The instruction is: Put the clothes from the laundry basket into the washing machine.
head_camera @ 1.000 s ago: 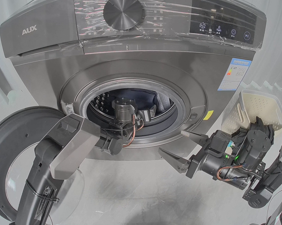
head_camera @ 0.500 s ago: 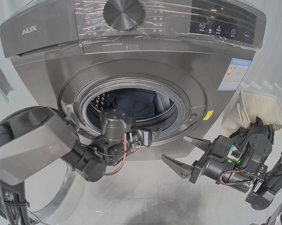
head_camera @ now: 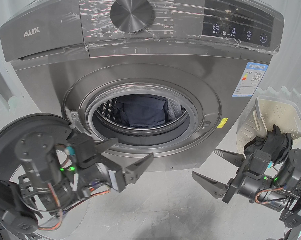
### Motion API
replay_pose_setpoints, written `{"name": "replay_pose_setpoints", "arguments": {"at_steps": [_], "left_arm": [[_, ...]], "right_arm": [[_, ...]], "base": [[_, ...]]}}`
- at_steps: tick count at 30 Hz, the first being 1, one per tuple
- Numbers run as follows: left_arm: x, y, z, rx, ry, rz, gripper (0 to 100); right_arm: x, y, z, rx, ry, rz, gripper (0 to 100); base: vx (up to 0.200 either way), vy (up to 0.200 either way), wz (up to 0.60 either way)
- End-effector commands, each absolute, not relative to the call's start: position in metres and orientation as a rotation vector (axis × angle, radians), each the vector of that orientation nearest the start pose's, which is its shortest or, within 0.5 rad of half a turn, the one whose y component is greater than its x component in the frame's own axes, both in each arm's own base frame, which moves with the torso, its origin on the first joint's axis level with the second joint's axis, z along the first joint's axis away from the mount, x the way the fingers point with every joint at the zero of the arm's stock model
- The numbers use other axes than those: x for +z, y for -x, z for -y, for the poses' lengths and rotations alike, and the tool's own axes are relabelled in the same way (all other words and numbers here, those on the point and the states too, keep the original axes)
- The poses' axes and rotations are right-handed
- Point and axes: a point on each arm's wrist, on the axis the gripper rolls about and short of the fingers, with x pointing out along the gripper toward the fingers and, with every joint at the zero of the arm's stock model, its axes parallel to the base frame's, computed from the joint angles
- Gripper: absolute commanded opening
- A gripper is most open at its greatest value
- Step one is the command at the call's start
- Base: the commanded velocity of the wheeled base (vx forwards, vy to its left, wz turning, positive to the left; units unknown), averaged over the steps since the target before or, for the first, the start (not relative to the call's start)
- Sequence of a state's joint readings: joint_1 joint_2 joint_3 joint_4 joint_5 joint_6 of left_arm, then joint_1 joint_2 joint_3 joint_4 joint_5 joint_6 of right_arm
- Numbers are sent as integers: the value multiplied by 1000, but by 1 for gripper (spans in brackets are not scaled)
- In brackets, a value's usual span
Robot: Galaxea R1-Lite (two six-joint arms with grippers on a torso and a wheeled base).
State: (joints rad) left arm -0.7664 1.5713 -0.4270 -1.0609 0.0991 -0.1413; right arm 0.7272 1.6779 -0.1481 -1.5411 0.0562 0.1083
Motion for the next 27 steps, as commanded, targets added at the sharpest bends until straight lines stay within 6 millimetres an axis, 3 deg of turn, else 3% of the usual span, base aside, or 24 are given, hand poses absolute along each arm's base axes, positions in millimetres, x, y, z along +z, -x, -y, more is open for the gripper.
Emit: {"name": "replay_pose_setpoints", "arguments": {"at_steps": [1,3,9,13,17,22,27], "left_arm": [[186,-129,114,-639,153,13,100],[185,-122,101,-612,152,29,100],[182,-96,64,-517,102,111,100],[178,-82,52,-496,92,106,100],[171,-71,39,-436,80,67,100],[165,-53,25,-392,90,109,100],[148,-41,18,-362,58,83,100]], "right_arm": [[153,-137,-117,720,-144,90,100],[154,-136,-115,705,-147,96,100],[157,-125,-69,459,-146,134,100],[162,-113,-51,376,-116,149,100],[157,-83,-30,299,-61,107,100],[138,-35,-8,207,-44,70,100],[126,-4,1,130,-45,92,100]], "base": [[0,0,0],[-100,0,0],[-200,0,0],[-200,0,0],[-200,0,0],[0,0,0],[0,-40,0]]}}
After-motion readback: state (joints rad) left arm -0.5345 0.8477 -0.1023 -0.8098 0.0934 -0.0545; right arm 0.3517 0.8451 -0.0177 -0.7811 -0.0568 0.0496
